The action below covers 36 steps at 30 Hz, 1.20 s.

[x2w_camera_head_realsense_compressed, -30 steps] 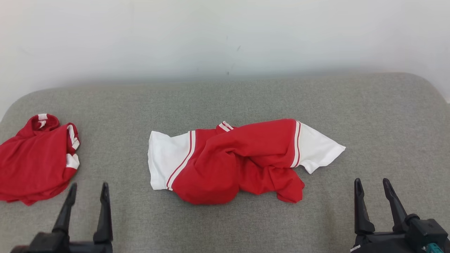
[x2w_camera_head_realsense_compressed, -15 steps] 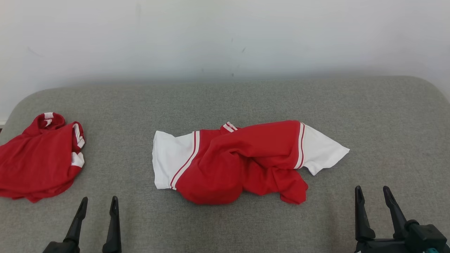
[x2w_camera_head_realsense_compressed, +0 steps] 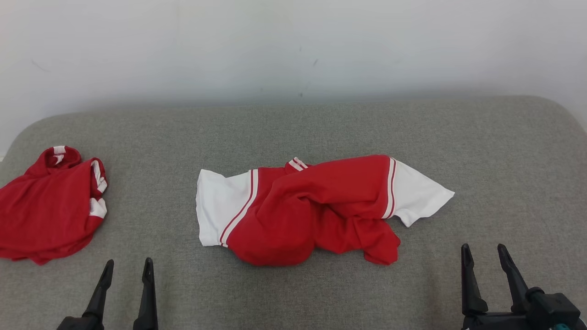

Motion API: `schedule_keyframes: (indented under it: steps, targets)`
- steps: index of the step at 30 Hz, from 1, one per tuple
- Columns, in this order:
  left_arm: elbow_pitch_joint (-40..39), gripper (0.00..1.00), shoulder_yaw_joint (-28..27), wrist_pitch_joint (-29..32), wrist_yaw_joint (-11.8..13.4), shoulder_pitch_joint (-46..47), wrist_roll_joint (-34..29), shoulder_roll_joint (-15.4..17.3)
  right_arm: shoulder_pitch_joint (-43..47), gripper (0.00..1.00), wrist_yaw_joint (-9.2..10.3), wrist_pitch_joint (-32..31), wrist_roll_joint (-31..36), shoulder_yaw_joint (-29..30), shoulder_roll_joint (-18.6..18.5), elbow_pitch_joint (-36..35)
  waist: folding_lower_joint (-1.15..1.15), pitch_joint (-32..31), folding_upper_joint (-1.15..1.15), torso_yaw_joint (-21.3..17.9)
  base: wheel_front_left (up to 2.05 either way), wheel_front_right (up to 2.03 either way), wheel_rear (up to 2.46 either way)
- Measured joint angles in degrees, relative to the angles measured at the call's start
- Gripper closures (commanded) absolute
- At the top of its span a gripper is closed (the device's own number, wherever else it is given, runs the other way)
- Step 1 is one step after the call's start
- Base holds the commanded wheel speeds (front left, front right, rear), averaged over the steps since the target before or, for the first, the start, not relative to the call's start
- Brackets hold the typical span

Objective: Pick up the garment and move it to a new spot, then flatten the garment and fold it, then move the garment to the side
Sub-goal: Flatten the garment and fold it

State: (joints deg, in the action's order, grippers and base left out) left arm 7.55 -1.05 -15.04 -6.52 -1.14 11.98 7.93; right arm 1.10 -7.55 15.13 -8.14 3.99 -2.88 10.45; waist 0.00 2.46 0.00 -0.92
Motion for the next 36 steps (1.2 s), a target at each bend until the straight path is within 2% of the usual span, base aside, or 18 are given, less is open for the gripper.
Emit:
schedule_keyframes:
  steps: [24,27,36]
  targets:
    - [1.0,0.00,-1.4,0.0,-0.6,0.2,-1.9,-2.0,-2.0,0.00,0.00,0.0,-0.4,-0.6,-0.3,1.8,0.00,0.1,0.00,0.2,0.00,0.00,0.00]
    - [1.0,0.00,-1.0,0.0,-0.6,0.5,-2.1,-2.3,-4.8,0.00,0.00,0.0,-0.2,-1.0,-2.0,4.0,0.00,0.5,0.00,0.6,0.00,0.00,0.00]
    - [0.9,0.00,0.6,0.0,-0.9,3.0,-2.4,-3.1,-17.3,0.00,0.00,-3.6,0.1,-1.8,-8.5,17.3,0.00,3.1,0.00,2.4,0.00,0.00,0.00]
